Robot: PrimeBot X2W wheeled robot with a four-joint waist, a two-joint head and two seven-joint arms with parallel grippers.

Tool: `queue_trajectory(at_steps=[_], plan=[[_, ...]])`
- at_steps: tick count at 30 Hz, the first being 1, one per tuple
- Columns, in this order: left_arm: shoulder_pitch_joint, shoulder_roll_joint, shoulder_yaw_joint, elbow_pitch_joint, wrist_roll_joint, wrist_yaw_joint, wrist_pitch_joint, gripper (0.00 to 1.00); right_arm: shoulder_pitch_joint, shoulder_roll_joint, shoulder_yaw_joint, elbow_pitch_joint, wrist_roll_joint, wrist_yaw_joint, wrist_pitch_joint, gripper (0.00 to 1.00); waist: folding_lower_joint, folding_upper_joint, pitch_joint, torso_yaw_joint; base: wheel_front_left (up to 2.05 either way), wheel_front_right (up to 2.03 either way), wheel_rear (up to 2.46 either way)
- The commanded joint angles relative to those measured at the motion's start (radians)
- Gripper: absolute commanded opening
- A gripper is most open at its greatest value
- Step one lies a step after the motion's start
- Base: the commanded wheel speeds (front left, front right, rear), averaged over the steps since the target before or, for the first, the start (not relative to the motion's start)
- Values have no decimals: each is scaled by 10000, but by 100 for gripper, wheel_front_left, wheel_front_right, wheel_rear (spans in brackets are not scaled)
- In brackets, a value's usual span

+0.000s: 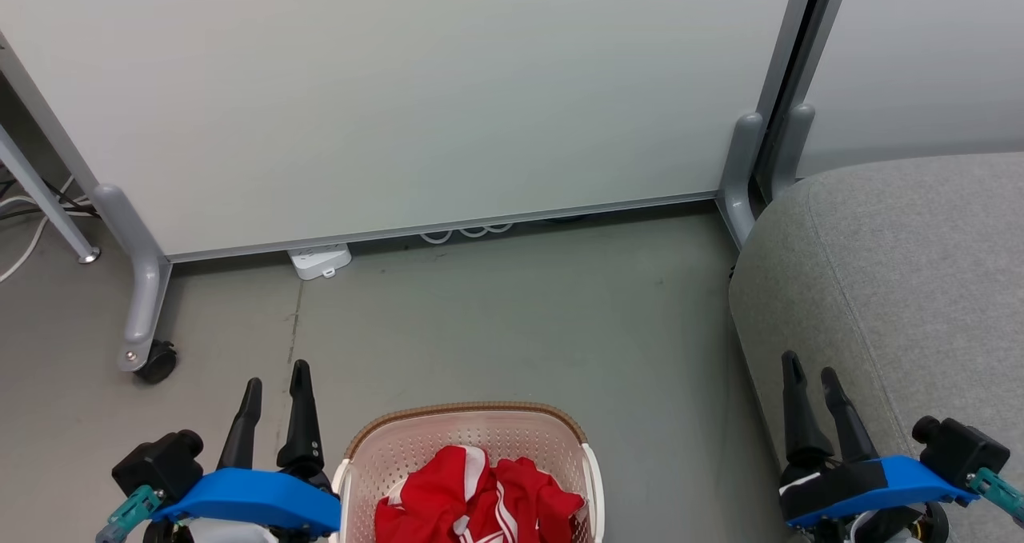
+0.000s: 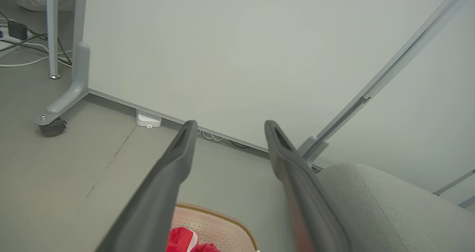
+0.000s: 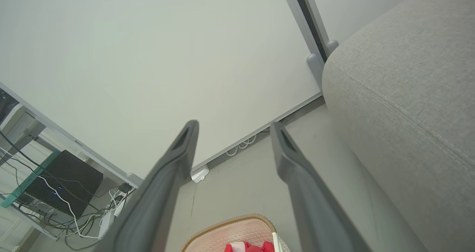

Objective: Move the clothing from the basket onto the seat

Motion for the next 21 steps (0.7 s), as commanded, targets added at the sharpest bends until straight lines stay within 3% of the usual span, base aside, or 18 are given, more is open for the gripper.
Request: queue_trajectory(at_steps=[1, 21], plan=[[-245, 71, -33, -39, 273, 42, -97, 100, -288, -24, 30, -33, -277, 0, -85, 100, 0, 0, -2, 4, 0, 0, 0], [-330, 83, -415, 257, 2083, 224, -580, 100, -338, -24, 210, 264, -2225, 0, -585, 100, 0, 0, -10, 58, 0, 0, 0]])
